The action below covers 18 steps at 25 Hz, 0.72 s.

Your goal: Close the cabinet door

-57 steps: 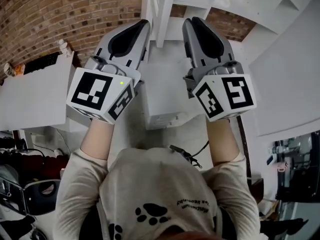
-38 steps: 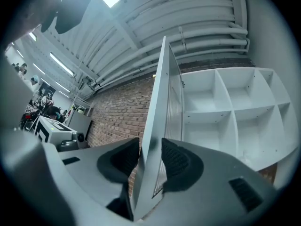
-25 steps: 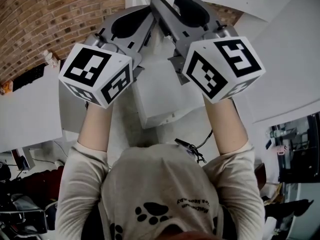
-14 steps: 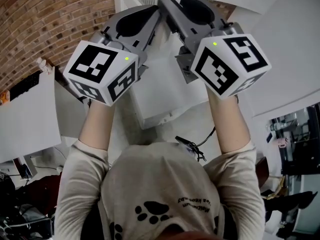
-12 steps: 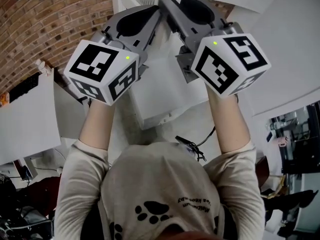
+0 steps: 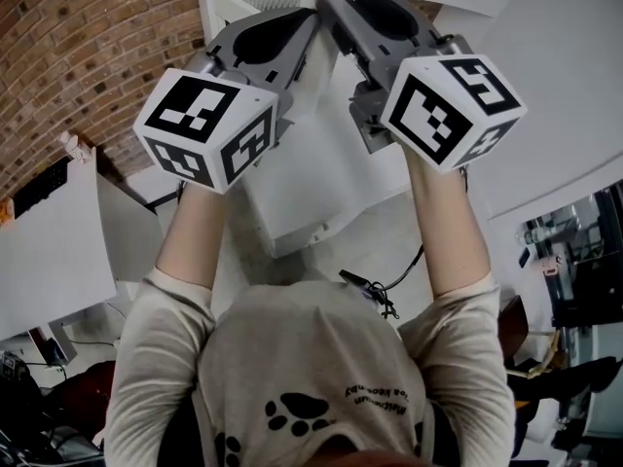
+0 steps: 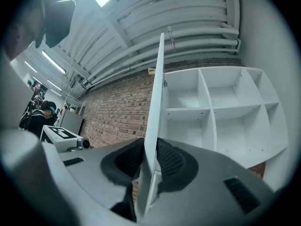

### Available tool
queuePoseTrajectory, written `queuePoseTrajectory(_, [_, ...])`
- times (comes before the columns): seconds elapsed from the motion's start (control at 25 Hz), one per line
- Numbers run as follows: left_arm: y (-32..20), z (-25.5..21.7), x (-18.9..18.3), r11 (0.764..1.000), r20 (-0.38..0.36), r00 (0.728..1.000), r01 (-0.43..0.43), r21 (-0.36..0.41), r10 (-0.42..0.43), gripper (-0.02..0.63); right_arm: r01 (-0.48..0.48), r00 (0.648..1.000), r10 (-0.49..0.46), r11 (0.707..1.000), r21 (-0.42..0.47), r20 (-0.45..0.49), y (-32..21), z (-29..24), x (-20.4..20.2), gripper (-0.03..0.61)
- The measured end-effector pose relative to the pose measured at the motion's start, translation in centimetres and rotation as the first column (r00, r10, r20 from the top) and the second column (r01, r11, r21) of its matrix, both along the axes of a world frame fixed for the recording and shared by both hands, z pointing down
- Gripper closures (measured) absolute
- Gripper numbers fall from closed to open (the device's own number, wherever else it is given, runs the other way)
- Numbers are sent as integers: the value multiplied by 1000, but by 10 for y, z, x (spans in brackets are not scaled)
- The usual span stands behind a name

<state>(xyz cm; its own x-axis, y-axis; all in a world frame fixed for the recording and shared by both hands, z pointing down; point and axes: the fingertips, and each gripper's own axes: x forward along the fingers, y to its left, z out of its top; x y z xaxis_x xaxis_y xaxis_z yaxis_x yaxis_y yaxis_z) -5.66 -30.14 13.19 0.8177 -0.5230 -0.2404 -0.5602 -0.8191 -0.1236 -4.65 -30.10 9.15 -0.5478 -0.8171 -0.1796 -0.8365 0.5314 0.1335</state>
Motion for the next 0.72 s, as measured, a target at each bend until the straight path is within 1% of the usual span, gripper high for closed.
queuePoseTrajectory(0.2, [-2,-1,11,1000,3,1000,-8,4,8,604,9,1000,-8,1000,-10,4,-3,-1,11,489])
queuePoseTrajectory(0.36, [-7,0,23,1000,15,1000,-10,7,10,604,26,999,-25,1000,-13,30,-8,0,25,492])
queuePoseTrajectory(0.56, [-19,0,41,1000,23,1000,-7,10,7,604,57,997,-57,998,7,42,-20,-2,43,492])
queuePoseTrajectory(0.72, [-33,2,57,1000,26,1000,11,15,-12,604,103,993,-104,995,9,49,-35,-1,61,492])
